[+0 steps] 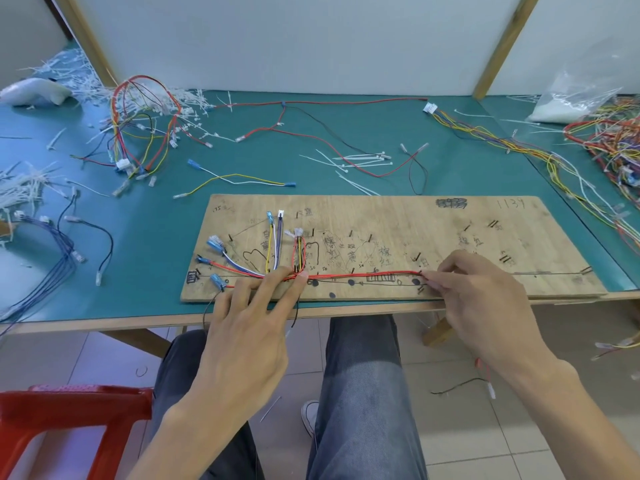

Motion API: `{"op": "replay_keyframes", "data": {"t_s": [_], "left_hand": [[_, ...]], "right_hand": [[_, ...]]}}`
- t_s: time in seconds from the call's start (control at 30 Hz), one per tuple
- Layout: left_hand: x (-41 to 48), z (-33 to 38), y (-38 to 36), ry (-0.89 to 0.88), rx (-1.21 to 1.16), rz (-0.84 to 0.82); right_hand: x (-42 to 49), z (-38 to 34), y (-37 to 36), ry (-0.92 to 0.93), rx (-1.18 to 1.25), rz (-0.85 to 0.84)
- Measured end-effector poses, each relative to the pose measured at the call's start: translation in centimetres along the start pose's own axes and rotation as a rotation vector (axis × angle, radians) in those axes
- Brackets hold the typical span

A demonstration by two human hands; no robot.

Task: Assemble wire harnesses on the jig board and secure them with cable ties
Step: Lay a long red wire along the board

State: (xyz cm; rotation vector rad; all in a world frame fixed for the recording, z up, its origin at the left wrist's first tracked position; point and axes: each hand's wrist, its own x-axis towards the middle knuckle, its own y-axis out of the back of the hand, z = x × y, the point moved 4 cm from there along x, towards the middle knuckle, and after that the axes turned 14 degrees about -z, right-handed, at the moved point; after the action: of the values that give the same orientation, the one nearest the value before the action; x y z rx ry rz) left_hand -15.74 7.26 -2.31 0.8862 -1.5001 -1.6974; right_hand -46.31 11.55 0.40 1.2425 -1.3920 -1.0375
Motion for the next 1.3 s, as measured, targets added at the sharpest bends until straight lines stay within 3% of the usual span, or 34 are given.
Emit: {"op": "replay_keyframes", "data": {"t_s": [0.27, 0.57, 0.97, 1.13, 1.3], "left_hand": [[-0.3, 0.2, 1.2, 0.002, -0.01, 0.018], [0.0, 0.4, 1.0, 0.061, 0.061, 0.03], [0.4, 0.3, 1.2, -0.001, 0.098, -0.007], [0.6, 0.0, 2.3, -0.028, 0.055, -0.014], [1.5, 0.1, 3.9, -0.046, -0.072, 0.063]], "right_hand": [[-1.8, -0.5, -0.7, 0.047, -0.167, -0.004], [-1.8, -0.5, -0.2, 0.051, -0.068, 0.081], [-1.3, -1.0, -0.2, 0.068, -0.097, 0.05], [-1.1, -1.4, 0.3, 0.016, -0.114, 0.007], [-1.0, -1.1, 1.8, -0.124, 0.022, 0.044]]}}
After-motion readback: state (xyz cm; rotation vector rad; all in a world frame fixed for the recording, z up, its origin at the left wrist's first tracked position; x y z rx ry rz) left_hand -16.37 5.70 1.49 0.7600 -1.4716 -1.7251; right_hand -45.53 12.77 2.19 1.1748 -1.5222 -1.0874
